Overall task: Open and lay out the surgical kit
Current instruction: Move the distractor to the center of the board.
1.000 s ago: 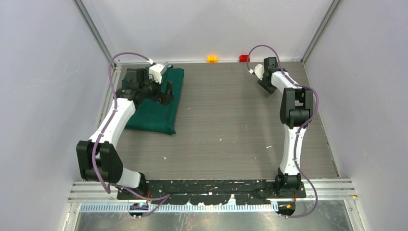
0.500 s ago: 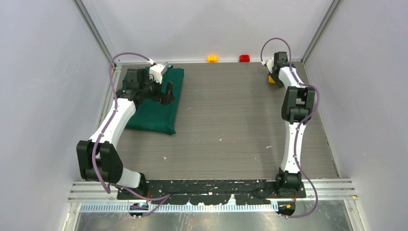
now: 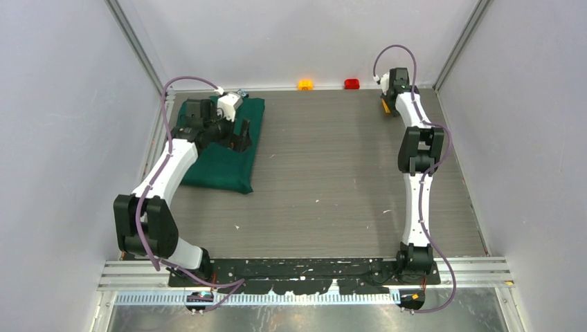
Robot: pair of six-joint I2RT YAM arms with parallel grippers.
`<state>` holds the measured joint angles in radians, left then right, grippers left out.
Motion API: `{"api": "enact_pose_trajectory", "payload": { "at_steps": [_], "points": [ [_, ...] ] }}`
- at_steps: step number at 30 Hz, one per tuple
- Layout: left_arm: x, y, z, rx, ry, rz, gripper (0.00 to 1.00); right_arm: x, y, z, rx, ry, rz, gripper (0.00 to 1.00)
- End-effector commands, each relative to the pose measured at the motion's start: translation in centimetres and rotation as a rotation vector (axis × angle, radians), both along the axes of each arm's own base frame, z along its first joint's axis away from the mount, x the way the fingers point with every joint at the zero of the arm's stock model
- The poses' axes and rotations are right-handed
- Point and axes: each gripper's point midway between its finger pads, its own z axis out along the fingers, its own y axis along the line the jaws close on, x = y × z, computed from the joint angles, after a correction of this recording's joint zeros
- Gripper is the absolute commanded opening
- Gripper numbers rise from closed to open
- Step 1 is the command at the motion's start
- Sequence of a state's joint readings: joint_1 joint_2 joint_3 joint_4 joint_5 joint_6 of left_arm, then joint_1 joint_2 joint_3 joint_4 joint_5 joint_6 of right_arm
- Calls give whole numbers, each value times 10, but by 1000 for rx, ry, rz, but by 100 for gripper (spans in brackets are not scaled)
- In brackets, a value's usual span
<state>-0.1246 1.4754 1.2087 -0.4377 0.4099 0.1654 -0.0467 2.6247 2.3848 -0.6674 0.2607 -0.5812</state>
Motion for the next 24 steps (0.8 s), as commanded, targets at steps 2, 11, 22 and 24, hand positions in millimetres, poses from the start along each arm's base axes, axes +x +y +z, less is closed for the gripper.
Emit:
{"api": "enact_pose_trajectory", "payload": {
  "at_steps": [2, 11, 22, 24],
  "points": [
    [12, -3, 13, 3, -54, -7, 100, 20, 24, -8, 47, -73, -17, 28],
    [10, 1, 13, 18, -58, 4, 100, 48, 16, 2, 2, -190, -60, 31],
    [13, 52, 18, 185, -81, 217, 100, 0, 43, 70, 171, -204, -69, 46],
    [7, 64, 16, 200, -30, 244, 100, -21, 55, 88, 232, -201, -55, 54]
  ]
}}
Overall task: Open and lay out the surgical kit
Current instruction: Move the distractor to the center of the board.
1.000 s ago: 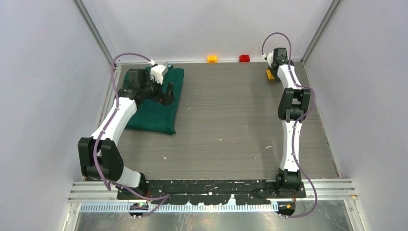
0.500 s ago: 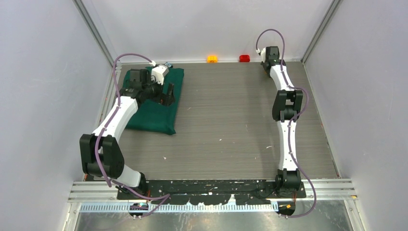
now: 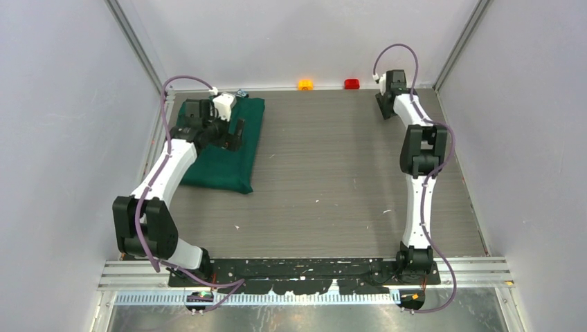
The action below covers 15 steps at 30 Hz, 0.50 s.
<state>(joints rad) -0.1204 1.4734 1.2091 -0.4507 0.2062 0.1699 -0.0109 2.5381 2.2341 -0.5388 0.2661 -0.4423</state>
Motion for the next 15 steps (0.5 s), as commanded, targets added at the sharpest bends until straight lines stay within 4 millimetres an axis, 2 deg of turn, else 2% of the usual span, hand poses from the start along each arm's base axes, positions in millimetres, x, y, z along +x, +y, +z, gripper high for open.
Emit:
{"api": "enact_pose_trajectory", "payload": {
  "at_steps": [1, 2, 4, 5, 8, 12, 15],
  "points": [
    [-4, 37, 24, 62, -4, 113, 100, -35, 34, 88, 173, -105, 26, 57],
    [-7, 46, 21, 54, 23, 138, 100, -47, 38, 105, 195, -119, 32, 60],
    [-10, 66, 20, 27, 45, 204, 100, -71, 46, 121, 239, -116, 47, 64],
    [-11, 83, 20, 15, 52, 254, 100, -86, 65, 119, 266, -90, 75, 65],
    [-11, 111, 19, -15, 81, 346, 100, -122, 87, 132, 337, -66, 124, 67],
    [-11, 152, 15, -46, 138, 467, 100, -162, 105, 139, 411, -35, 158, 67],
    [2, 172, 13, -47, 164, 516, 100, -184, 115, 139, 464, -20, 175, 68]
  ]
}}
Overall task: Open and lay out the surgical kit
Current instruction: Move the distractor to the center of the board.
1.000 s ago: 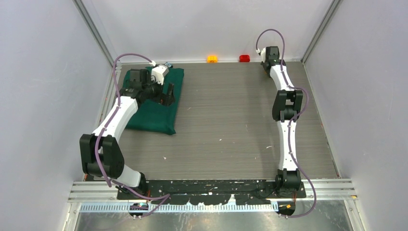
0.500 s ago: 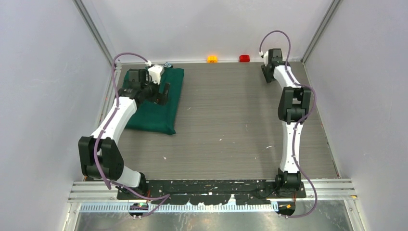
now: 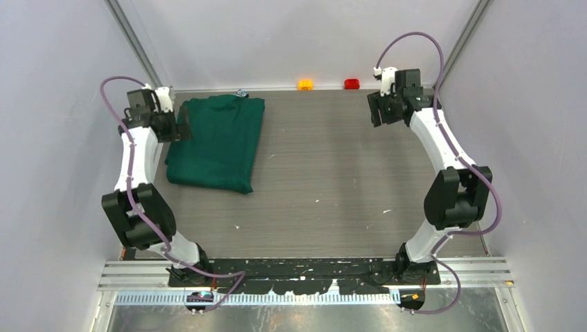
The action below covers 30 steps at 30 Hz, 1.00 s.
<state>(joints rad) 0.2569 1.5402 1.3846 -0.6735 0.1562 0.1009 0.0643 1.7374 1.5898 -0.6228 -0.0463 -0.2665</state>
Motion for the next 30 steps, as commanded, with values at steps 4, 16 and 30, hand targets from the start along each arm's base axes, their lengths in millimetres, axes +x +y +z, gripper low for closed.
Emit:
{"api": "enact_pose_trajectory", "payload": {
  "at_steps": [4, 16, 30],
  "points": [
    [35, 28, -12, -52, 81, 112, 100, -50, 32, -18, 172, 102, 58, 67],
    [87, 46, -50, -90, 140, 182, 100, -80, 45, -39, 235, 184, 90, 67],
    [138, 15, -87, -329, 160, 78, 94, -84, 47, -58, 238, 228, 98, 68]
  ]
}}
